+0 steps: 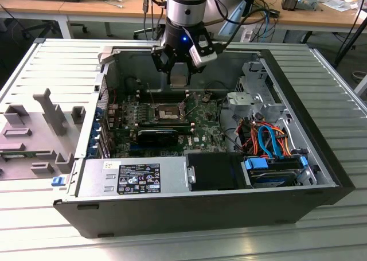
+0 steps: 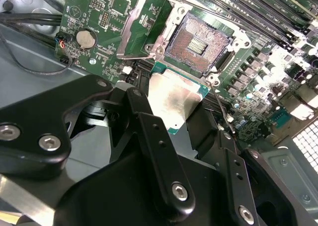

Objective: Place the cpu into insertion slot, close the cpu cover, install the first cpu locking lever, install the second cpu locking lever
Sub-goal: 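Place the cpu into insertion slot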

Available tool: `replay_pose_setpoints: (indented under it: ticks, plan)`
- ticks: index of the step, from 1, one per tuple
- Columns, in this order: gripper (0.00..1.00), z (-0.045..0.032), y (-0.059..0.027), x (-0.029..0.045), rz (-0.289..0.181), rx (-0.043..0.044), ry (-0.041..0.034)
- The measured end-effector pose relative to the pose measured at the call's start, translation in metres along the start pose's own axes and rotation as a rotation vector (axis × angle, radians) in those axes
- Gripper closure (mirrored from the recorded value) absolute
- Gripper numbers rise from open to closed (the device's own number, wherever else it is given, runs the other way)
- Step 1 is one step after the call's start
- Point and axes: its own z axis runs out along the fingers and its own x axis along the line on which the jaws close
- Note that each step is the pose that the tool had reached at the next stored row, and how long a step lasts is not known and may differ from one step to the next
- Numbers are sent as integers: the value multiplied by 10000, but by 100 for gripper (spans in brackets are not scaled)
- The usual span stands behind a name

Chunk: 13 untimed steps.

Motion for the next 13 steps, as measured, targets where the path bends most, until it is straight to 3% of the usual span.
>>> replay_pose_setpoints:
  ticks: [13]
  plan:
    - [46, 32, -5, -1, -1, -1, 0]
